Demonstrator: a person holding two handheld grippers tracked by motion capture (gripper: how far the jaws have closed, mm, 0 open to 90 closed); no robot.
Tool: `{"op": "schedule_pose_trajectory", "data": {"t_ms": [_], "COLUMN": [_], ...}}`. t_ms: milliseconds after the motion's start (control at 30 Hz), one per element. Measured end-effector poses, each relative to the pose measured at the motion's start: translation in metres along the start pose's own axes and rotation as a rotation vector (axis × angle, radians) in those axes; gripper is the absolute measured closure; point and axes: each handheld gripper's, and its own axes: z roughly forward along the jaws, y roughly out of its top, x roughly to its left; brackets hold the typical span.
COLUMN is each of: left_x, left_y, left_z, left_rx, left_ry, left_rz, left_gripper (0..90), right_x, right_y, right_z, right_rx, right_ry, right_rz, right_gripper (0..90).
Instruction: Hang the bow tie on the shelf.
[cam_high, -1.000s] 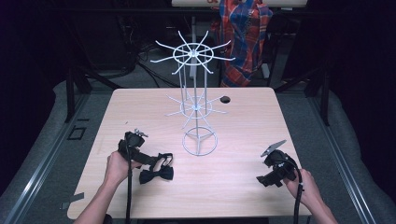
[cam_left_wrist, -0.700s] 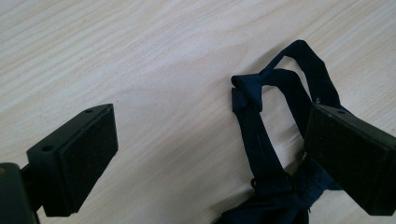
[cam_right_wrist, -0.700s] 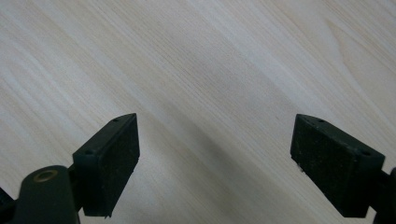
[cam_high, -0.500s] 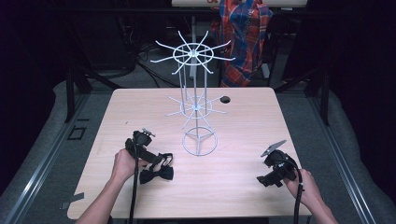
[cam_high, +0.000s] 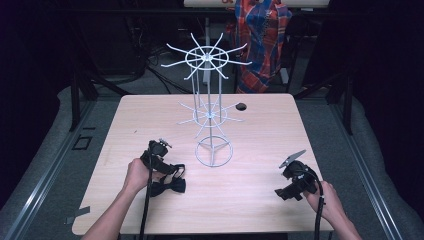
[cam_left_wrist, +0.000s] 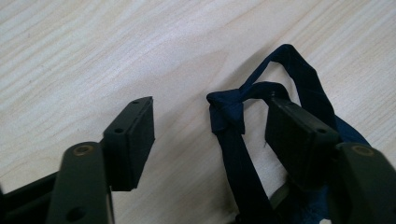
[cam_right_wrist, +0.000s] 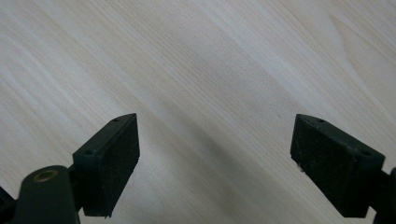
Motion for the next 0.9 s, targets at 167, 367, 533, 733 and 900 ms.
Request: {"op": "schedule_pose_trajectory", "data": {"t_ms": [167,367,533,733,900], "left_x": [-0.002,-0.003,-0.006,-0.009,-0.007], "left_y": [0.0,-0.002,-0.002,-0.001,-0.002], "left_z": [0.001,0.005,0.008,0.006,-0.005], "left_rx": [-0.008,0.005,0.007,-0.013,-0.086], "left_ry": [-0.005,-0.017,-0.007,0.009,0.004], "left_rz": [0.014,0.021,0.043,0.066,0.05], "left_gripper": [51.2,63.8,74.0,80.4,81.1], "right_x": [0.0,0.001,0.001,0.002,0.0], "right_y": [0.0,0.0,0.0,0.0,0.0], "right_z": [0.0,-0.001,-0.001,-0.001,-0.002], "right_rx": [0.006,0.003,0.006,-0.001,0.001], "right_ry": [-0.005,-0.002,-0.011,-0.011,-0.017], "right_rz": [-0.002,-0.003,-0.009,-0.001,-0.005], "right_gripper": [15.3,15.3,15.3,15.3,15.3]}}
